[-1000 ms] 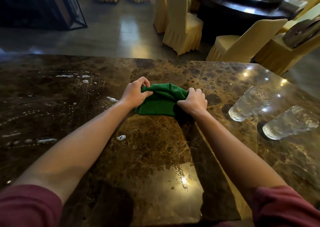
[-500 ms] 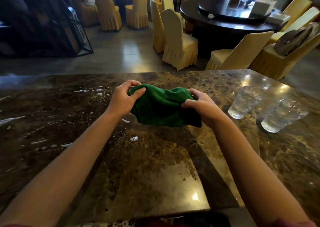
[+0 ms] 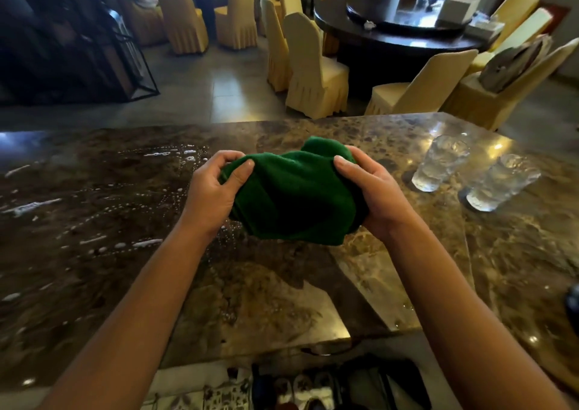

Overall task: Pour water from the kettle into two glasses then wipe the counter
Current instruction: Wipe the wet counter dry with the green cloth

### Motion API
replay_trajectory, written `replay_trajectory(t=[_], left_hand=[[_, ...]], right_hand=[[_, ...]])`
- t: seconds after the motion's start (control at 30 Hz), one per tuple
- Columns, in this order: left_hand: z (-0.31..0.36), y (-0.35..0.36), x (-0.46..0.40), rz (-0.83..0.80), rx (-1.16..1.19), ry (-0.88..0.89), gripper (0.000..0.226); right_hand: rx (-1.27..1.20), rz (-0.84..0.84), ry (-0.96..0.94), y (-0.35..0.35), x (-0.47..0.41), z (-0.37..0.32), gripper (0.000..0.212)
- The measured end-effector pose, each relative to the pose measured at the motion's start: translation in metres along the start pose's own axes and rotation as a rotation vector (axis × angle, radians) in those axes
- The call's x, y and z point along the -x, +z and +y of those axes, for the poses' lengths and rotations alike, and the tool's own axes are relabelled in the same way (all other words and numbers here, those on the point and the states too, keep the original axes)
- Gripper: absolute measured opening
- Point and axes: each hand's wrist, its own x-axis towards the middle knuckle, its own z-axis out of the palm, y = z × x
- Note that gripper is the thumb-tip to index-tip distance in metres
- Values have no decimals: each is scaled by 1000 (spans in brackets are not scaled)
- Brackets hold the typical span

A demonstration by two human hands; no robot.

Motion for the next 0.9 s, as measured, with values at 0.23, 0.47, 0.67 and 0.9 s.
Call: replay_trajectory(t=[0.23,0.47,0.67,0.9], left_hand=[[2,0,55,10,-101,-44,4],[2,12,123,-128,-86,-160,18],[27,28,187,178,-33,-2,62],[44,31,210,124,-70,-145,47]], right_hand=[[228,-199,-73,20,37,-24,34],[483,-317,-116,27,66,-31,22],[801,-401,-235,47,72,-20,18],[896,-479,-411,77,77,-17,25]])
